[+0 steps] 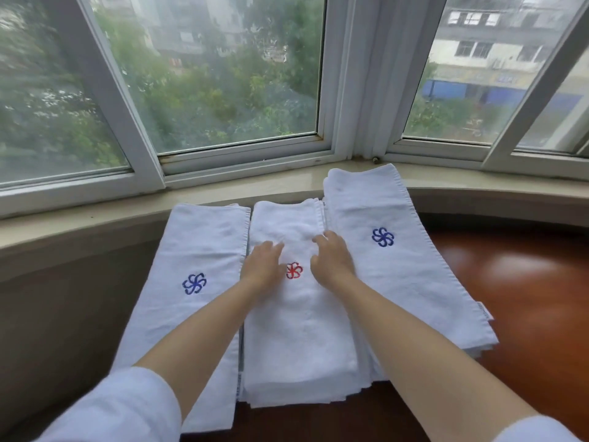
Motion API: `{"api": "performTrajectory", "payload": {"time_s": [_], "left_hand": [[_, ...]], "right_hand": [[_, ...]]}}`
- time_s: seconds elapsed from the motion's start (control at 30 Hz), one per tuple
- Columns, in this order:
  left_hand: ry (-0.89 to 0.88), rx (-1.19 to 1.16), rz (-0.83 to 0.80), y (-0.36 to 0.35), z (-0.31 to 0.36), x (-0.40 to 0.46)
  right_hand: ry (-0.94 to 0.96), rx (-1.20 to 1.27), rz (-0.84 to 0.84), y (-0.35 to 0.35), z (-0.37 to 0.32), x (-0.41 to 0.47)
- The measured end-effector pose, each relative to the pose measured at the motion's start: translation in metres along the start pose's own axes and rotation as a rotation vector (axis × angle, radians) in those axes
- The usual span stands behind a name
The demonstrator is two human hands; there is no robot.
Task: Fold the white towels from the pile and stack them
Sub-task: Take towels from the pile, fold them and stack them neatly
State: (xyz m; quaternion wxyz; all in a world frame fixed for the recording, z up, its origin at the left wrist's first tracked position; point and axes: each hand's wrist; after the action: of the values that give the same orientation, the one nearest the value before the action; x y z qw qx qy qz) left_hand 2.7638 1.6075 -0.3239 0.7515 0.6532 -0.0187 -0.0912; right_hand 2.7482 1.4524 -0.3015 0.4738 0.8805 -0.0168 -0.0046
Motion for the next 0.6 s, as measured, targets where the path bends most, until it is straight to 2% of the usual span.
{"api": "performTrajectory", "payload": {"time_s": [0.1, 0.2, 0.33, 0.43, 0.53, 0.6], "left_hand": [[-0.035, 0.137, -0.021, -0.013, 0.024, -0.035], [-0.035, 0.009, 0.052, -0.014, 0.044, -0.062], [0.036, -0.309, 0.157, -0.011, 0.077, -0.094], [0.128, -0.458, 0.152, -0.013, 0.1, -0.109], [0.257, -0.569, 0.147, -0.02, 0.114, -0.124], [0.34, -0.591, 0.162, -0.025, 0.119, -0.135]], "right_hand": [[0.07, -0.122, 0.068, 0.016, 0.011, -0.026], [0.082, -0.155, 0.084, 0.028, 0.025, -0.058], [0.167, -0.201, -0.028, 0.045, 0.055, -0.097], [0.246, -0.176, -0.17, 0.061, 0.076, -0.12], [0.335, -0.353, -0.335, 0.073, 0.101, -0.141], [0.354, -0.439, -0.317, 0.079, 0.115, -0.151]]}}
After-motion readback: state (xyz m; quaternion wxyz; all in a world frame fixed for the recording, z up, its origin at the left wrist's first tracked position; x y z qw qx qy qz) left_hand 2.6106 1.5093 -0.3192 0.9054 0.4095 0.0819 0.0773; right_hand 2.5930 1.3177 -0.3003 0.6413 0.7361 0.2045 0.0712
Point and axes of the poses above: each hand's wrist, its own x-axis towards the middle knuckle, its own y-axis out of the back of the hand, z = x × y, and after that the axes turned 6 degrees about x, right-handed
